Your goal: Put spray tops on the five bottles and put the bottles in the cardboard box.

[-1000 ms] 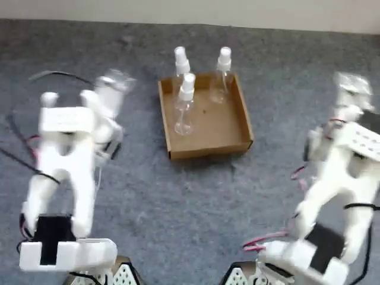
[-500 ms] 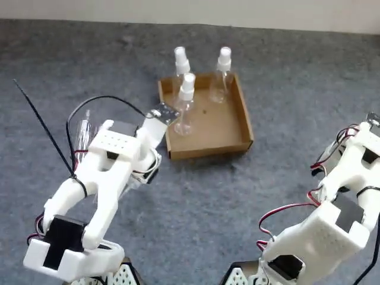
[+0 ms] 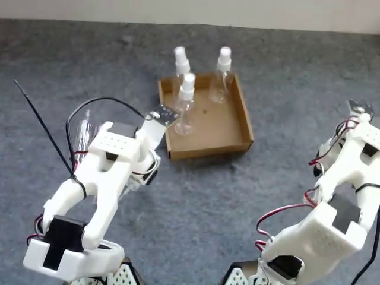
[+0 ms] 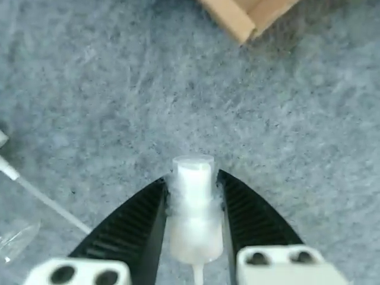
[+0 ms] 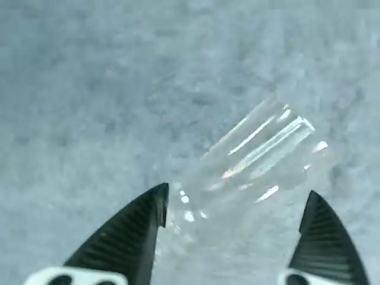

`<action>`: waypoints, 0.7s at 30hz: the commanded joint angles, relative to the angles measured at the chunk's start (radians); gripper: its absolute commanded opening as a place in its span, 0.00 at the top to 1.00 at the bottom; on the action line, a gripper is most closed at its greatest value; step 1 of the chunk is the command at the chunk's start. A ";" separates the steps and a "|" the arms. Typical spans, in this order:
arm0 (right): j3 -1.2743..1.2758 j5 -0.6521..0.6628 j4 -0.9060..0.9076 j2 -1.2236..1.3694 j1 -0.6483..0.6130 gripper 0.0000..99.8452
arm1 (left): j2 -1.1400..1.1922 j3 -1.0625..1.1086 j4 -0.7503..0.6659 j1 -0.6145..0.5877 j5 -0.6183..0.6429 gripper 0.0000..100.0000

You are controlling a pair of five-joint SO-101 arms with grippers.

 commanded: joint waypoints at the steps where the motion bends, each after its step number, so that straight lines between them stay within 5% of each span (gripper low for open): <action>1: -0.087 0.420 0.067 -0.124 -0.012 0.71 | -0.036 -0.005 -0.011 0.015 0.009 0.95; 5: -0.084 1.039 0.133 -0.165 0.005 0.71 | -0.036 -0.005 -0.011 0.015 0.009 0.95; 11: -0.005 1.594 0.160 -0.150 0.077 0.71 | -0.035 -0.004 -0.011 0.012 0.009 0.95; 16: 0.067 1.850 0.105 -0.148 0.171 0.71 | -0.035 0.005 -0.029 -0.024 0.009 0.95; 21: 0.236 1.857 -0.114 -0.150 0.180 0.71 | -0.035 0.004 -0.031 -0.041 0.009 0.95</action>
